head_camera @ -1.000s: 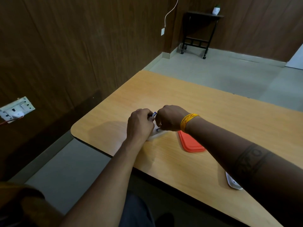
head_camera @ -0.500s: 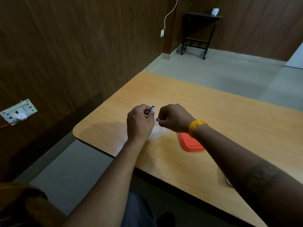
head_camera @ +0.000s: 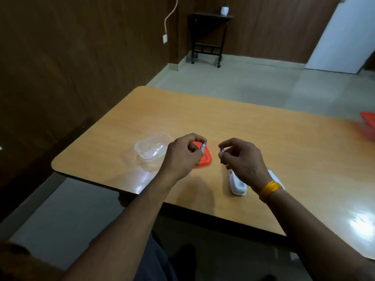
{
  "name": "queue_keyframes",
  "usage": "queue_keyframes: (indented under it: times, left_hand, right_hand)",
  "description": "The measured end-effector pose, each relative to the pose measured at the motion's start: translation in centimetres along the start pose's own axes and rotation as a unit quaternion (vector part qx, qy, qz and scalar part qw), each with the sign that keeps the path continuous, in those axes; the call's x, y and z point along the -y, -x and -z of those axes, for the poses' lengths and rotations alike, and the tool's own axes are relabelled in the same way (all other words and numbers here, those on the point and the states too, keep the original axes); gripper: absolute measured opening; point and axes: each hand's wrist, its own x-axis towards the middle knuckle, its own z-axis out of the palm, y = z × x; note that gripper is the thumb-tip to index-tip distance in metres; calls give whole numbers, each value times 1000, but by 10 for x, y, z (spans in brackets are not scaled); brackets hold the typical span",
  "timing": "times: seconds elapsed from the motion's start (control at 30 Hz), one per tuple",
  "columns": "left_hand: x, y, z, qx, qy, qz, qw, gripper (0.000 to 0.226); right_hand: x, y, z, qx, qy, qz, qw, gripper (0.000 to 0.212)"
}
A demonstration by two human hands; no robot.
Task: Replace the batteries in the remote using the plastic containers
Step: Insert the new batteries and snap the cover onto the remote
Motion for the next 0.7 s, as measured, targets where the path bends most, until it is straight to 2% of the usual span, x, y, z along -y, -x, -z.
queue_keyframes:
  times: [0.13, 0.23, 0.4, 0.5, 0.7]
  left_hand:
    - [-14, 14, -38, 67, -3, 16, 998, 20]
    - [-12, 21, -60, 107, -87, 1, 990, 25]
    - [-9, 33, -82, 155, -162, 3, 975, 57]
    - [-6, 37, -91, 153, -173, 12, 973, 66]
    - [-5, 40, -98, 140, -193, 7, 971, 70]
  right_hand:
    - [-26, 18, 29, -66, -16, -52, 996, 14]
    - [-41, 26, 34, -90, 13, -67, 994, 17]
    - [-56, 31, 26, -82, 61, -56, 993, 13]
    - [-60, 30, 21, -85, 85, -32, 992, 14]
    - [-63, 33, 18, -70, 90, -17, 993, 11]
